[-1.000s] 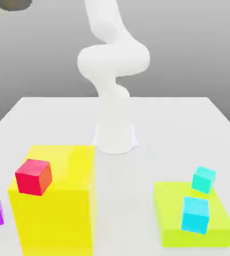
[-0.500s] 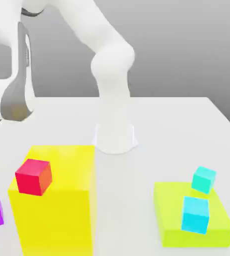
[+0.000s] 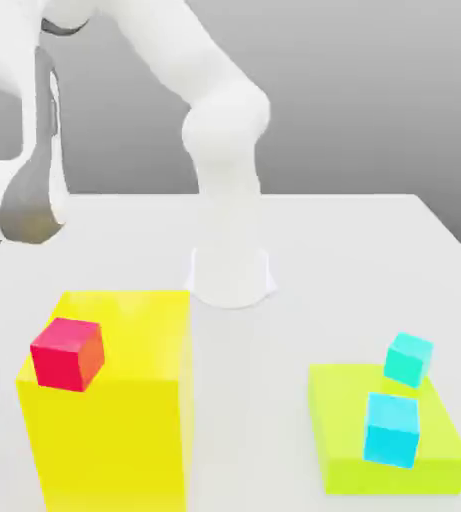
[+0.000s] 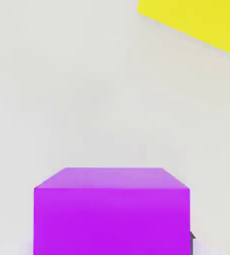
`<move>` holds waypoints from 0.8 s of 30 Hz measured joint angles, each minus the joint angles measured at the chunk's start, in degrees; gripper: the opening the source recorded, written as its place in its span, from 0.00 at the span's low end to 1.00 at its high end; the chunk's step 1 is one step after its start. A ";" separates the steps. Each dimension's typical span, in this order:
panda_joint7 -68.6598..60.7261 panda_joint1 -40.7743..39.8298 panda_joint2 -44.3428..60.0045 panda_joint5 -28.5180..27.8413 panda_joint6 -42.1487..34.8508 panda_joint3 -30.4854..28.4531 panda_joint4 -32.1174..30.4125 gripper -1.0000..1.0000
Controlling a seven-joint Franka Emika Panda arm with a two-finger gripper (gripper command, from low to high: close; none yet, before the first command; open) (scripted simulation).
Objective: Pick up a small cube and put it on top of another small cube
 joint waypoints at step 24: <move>19.22 8.88 4.89 18.33 -7.94 57.51 -14.99 0.00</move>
